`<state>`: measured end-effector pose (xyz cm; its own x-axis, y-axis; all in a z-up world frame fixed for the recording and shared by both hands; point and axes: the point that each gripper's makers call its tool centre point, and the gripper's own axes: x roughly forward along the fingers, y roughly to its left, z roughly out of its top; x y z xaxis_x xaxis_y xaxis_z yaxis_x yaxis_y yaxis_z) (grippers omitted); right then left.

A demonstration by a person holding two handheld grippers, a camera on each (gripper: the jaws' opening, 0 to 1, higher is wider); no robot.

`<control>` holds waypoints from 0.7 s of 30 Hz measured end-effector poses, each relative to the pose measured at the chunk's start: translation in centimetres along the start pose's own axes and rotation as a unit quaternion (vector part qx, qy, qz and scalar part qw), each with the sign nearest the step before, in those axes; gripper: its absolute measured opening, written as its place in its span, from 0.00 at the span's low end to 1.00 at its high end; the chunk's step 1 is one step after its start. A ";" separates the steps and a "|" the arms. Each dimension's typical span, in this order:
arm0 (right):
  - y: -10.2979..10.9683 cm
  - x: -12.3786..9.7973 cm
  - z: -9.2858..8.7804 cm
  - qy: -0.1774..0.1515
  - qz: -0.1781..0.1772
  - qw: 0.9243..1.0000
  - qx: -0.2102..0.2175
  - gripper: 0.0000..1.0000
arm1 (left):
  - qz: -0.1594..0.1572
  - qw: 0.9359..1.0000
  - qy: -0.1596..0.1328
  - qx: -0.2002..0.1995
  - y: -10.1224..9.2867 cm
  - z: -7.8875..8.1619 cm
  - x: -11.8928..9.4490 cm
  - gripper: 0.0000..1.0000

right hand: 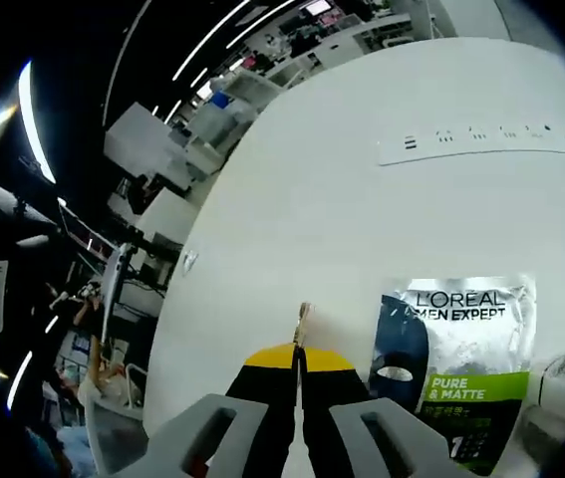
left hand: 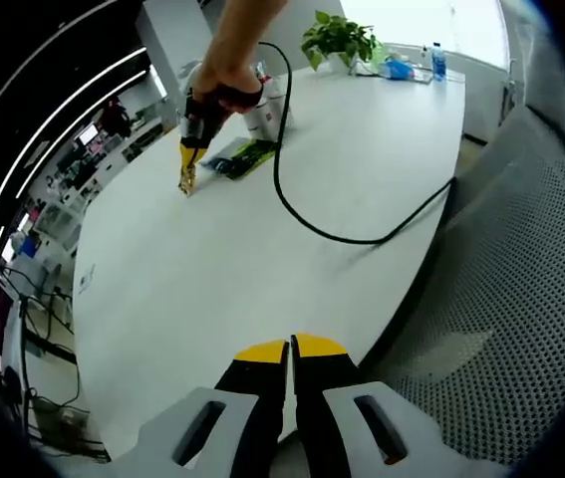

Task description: Arrange the skincare products in the storage area until every visible bottle or jar stands upright without overlapping.

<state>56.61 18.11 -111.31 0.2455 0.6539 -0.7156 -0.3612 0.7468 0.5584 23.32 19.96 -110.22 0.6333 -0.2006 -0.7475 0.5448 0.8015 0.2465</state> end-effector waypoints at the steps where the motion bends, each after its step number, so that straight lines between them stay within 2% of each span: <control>1: -0.1 0.2 0.0 0.000 0.000 1.000 0.001 0.00 | 0.000 1.000 0.001 -0.001 0.0 0.0 0.0 0.00; 4: -0.9 0.5 -0.4 0.014 -0.021 1.000 -0.019 0.00 | 0.000 1.000 0.004 -0.004 0.0 -0.2 0.1 0.00; 13: -1.6 0.9 -0.7 0.022 -0.058 0.996 -0.069 0.00 | 0.000 1.000 0.008 -0.008 0.0 -0.3 0.0 0.00; 17: -1.7 0.9 -0.8 0.027 -0.061 0.995 -0.079 0.00 | 0.000 1.000 0.009 -0.008 -0.1 -0.4 0.1 0.00; 21: -2.3 0.7 -0.6 0.031 -0.079 0.990 -0.113 0.00 | 0.000 1.000 0.009 -0.009 0.0 -0.4 0.0 0.00</control>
<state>57.11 16.78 -113.38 0.2621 0.5178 -0.8144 -0.5158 0.7884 0.3352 23.12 20.16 -110.51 0.6227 -0.1904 -0.7590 0.5353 0.8111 0.2357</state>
